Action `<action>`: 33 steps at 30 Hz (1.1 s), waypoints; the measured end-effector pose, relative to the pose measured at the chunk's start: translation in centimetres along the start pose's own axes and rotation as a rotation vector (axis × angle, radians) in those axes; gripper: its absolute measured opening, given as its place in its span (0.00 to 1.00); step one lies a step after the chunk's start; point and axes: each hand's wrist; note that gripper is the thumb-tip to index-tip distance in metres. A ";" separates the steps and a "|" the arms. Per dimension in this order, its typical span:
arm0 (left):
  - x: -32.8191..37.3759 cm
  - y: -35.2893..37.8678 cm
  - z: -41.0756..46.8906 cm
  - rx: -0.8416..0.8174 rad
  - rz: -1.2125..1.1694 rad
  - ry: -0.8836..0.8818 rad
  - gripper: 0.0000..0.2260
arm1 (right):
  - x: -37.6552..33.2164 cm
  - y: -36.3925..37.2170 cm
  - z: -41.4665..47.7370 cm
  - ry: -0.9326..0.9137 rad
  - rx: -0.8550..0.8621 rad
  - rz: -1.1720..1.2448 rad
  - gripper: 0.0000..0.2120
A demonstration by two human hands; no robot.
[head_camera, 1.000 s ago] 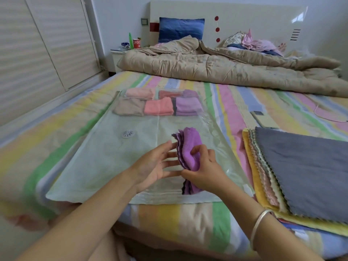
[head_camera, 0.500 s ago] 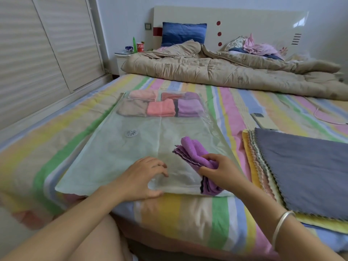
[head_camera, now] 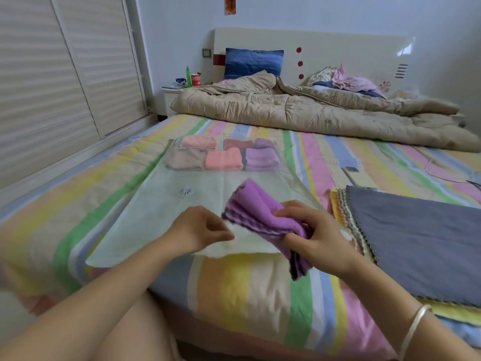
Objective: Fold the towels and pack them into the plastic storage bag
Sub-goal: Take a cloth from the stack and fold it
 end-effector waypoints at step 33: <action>-7.3 -14.3 22.3 0.674 -0.742 -0.339 0.07 | 20.4 -1.1 31.8 0.353 0.041 -1.055 0.14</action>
Point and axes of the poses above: each hand's wrist, its own z-axis towards the middle knuckle, its own y-axis out of the palm, x = y × z, and after that the axes turned 9 degrees about -x, right-handed
